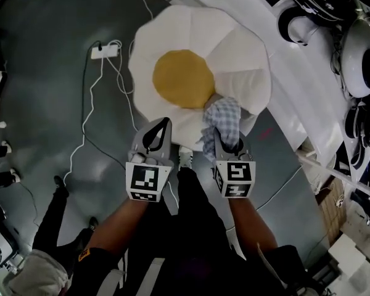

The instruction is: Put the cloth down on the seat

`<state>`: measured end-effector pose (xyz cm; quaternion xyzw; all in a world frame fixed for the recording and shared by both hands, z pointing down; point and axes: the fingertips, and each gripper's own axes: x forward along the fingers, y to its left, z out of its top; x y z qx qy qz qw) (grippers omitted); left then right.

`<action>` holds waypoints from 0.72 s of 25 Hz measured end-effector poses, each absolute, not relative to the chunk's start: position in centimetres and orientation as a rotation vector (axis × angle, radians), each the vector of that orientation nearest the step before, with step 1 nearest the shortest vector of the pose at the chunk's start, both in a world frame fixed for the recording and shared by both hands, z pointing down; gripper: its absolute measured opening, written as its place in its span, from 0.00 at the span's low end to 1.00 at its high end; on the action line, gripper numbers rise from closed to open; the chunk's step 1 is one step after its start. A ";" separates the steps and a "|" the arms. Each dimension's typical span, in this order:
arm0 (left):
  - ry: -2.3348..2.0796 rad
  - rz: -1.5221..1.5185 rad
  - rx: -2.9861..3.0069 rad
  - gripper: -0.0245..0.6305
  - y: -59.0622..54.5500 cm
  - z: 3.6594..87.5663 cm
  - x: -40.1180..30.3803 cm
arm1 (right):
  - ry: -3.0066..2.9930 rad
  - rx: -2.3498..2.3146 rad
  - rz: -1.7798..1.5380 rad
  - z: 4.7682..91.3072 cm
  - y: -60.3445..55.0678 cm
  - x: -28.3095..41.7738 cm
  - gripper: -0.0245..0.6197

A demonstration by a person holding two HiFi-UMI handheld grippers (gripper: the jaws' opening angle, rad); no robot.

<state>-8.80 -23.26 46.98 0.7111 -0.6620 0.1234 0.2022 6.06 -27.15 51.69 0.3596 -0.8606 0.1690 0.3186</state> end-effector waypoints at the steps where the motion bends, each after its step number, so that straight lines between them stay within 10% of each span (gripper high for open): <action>1: -1.848 0.350 1.977 0.04 -23.2 47.9 -8.7 | -2.257 0.940 0.449 52.7 -27.1 6.2 0.21; 18: -1.823 0.444 1.843 0.04 -25.8 65.2 -9.5 | -2.175 0.854 0.477 69.8 -30.0 6.0 0.21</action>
